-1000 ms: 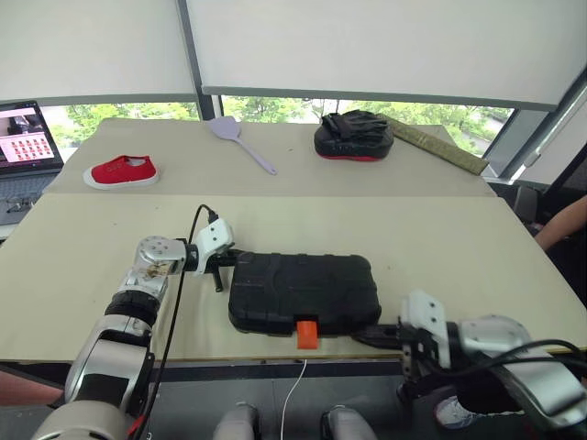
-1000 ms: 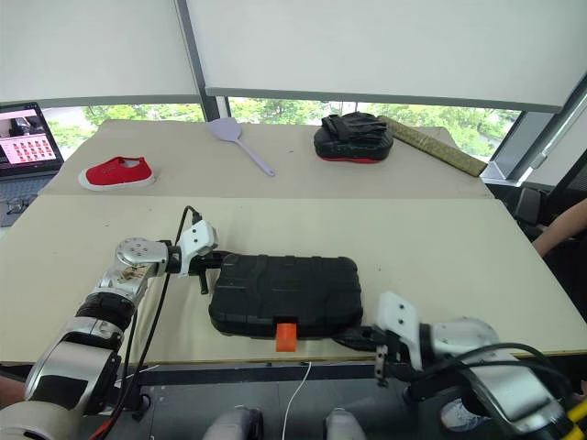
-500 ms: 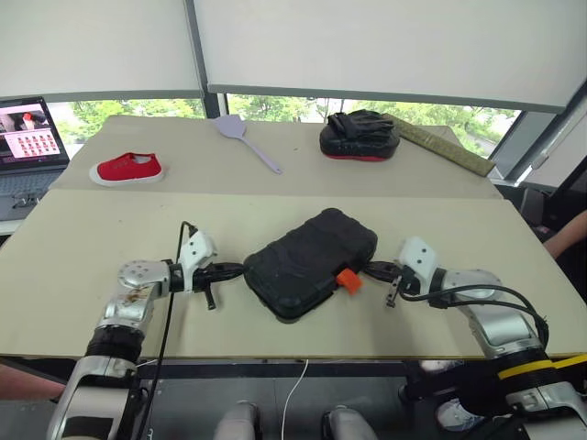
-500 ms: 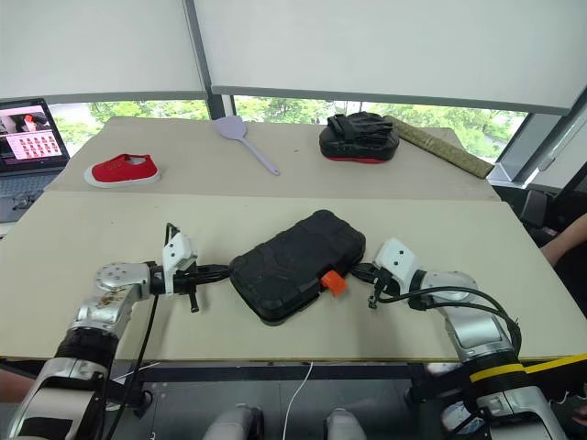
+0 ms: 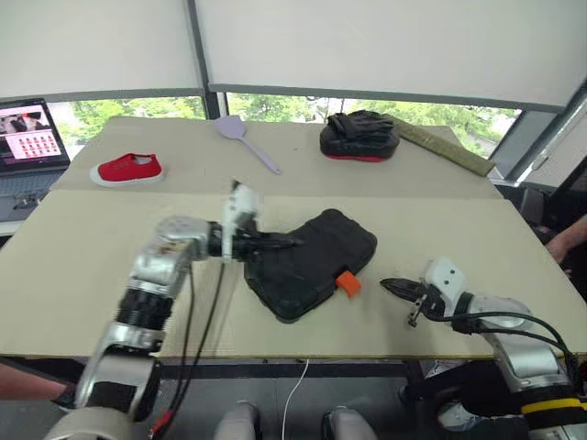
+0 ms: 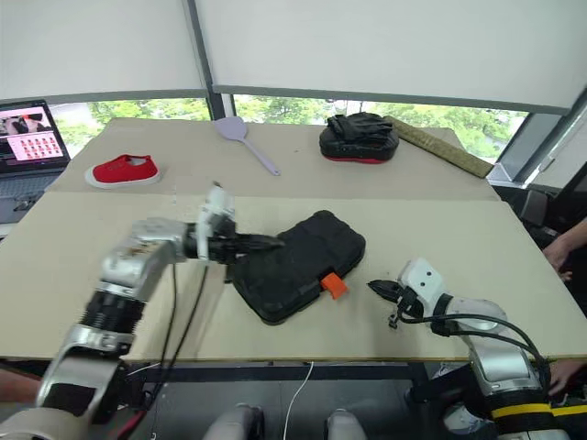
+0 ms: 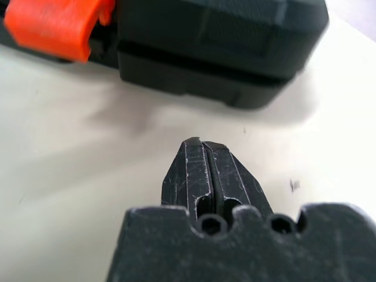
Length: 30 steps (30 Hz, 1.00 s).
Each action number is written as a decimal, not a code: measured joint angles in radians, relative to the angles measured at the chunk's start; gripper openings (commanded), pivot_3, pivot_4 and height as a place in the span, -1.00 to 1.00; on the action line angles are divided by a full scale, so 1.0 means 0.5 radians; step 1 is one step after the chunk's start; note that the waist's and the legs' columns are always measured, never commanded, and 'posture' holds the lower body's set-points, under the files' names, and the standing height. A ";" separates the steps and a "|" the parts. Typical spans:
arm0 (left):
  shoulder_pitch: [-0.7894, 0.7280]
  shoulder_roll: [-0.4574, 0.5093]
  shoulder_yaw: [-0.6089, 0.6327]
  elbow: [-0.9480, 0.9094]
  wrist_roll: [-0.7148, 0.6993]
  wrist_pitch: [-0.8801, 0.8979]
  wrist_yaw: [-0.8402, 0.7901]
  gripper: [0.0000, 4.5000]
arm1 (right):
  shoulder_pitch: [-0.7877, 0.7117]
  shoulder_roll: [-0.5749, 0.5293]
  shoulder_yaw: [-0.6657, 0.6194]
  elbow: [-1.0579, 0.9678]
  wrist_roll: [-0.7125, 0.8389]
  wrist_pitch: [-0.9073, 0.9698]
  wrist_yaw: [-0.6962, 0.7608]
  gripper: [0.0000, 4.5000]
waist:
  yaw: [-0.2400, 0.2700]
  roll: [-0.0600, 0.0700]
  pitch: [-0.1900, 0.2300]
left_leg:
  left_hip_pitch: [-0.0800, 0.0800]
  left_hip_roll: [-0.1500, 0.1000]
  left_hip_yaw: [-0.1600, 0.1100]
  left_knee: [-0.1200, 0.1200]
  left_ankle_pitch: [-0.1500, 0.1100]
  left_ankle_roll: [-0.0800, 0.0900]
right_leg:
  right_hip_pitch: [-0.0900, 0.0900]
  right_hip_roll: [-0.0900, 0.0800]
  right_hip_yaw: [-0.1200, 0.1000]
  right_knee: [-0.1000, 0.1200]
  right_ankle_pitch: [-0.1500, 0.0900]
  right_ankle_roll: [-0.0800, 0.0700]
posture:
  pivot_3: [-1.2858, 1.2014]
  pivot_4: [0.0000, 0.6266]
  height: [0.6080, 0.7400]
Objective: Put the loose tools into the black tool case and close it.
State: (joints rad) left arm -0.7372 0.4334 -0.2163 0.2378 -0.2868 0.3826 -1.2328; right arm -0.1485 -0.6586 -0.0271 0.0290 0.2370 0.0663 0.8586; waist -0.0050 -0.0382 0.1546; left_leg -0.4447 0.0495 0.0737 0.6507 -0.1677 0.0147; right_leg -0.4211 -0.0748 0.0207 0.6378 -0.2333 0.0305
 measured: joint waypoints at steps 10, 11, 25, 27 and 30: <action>-0.001 -0.052 -0.288 0.050 0.369 -0.164 0.181 -0.98 | 0.043 0.087 0.036 -0.445 0.166 0.200 -0.026 -1.00 | -0.013 -0.001 -0.016 | 0.043 0.000 -0.002 -0.006 -0.003 -0.004 | 0.038 -0.004 -0.002 0.000 -0.024 -0.006 | 0.03 -0.52 1.00; 0.009 -0.057 -0.282 0.050 0.369 -0.163 0.190 -0.98 | 0.036 0.120 0.065 -0.450 0.163 0.229 -0.033 -1.00 | -0.013 -0.002 -0.022 | 0.043 0.001 -0.002 -0.007 -0.003 -0.004 | 0.038 -0.004 -0.002 0.000 -0.025 -0.007 | 0.03 -0.52 1.00; 0.019 -0.188 -0.171 0.130 0.336 -0.105 0.291 -0.98 | -0.030 0.316 0.342 -0.194 -0.040 0.281 -0.087 -1.00 | 0.005 0.006 -0.033 | 0.043 0.000 -0.002 -0.009 -0.002 0.000 | 0.036 -0.005 -0.001 0.003 -0.026 -0.008 | 0.03 -0.52 1.00; 0.028 -0.199 -0.154 0.130 0.335 -0.105 0.310 -0.98 | -0.052 0.327 0.351 -0.154 -0.049 0.281 -0.086 -1.00 | 0.005 0.006 -0.033 | 0.042 -0.001 -0.002 -0.009 -0.002 0.000 | 0.036 -0.005 -0.001 0.003 -0.026 -0.008 | 0.03 -0.52 1.00; 0.047 -0.200 -0.143 0.115 0.335 -0.110 0.321 -0.98 | -0.070 0.327 0.356 -0.138 -0.062 0.281 -0.070 -1.00 | 0.004 0.007 -0.033 | 0.043 0.000 -0.002 -0.009 -0.002 0.000 | 0.036 -0.004 -0.001 0.003 -0.026 -0.008 | 0.03 -0.52 1.00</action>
State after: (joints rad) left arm -0.7138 0.3334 -0.2879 0.2955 -0.1194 0.3278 -1.0723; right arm -0.1835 -0.4951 0.1509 -0.0401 0.2062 0.2068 0.8235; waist -0.0028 -0.0349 0.1382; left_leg -0.4232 0.0494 0.0726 0.6461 -0.1687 0.0147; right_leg -0.4031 -0.0771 0.0201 0.6394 -0.2462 0.0267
